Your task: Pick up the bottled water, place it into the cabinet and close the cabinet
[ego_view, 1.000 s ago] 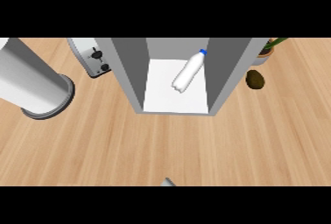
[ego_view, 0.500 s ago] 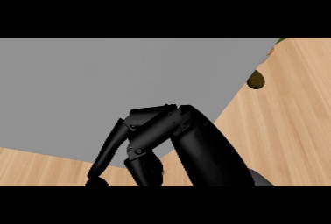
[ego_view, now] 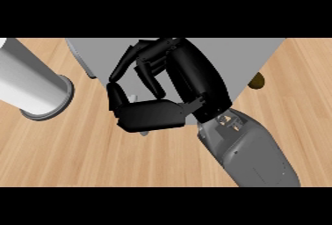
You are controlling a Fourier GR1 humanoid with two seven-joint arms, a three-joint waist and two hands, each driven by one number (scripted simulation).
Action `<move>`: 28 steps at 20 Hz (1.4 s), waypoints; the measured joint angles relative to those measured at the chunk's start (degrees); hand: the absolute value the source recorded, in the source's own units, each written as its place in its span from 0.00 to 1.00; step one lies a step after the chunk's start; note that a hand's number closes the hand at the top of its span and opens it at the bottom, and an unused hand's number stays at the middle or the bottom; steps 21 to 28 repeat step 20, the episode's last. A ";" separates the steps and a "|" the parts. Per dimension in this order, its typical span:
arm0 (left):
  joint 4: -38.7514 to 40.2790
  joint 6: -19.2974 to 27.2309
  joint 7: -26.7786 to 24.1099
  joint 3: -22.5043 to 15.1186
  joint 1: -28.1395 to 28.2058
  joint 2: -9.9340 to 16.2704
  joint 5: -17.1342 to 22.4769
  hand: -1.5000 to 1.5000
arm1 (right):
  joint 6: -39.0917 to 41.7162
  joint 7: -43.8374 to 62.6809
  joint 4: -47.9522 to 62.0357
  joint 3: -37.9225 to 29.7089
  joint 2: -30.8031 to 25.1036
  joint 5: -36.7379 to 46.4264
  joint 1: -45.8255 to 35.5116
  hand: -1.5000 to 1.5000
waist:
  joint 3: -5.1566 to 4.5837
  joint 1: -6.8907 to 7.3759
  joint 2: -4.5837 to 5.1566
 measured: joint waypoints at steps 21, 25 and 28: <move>-1.50 -1.60 4.42 1.54 -2.61 0.08 1.57 1.00 | 8.00 -14.28 15.30 -4.10 -0.86 -0.77 -2.22 1.00 | 0.44 0.90 -2.71; -1.50 -1.60 4.42 1.54 -2.61 0.08 1.57 1.00 | 8.00 -14.28 15.30 -4.10 -0.86 -0.77 -2.22 1.00 | 0.44 0.90 -2.71; -1.50 -1.60 4.42 1.54 -2.61 0.08 1.57 1.00 | 8.00 -14.28 15.30 -4.10 -0.86 -0.77 -2.22 1.00 | 0.44 0.90 -2.71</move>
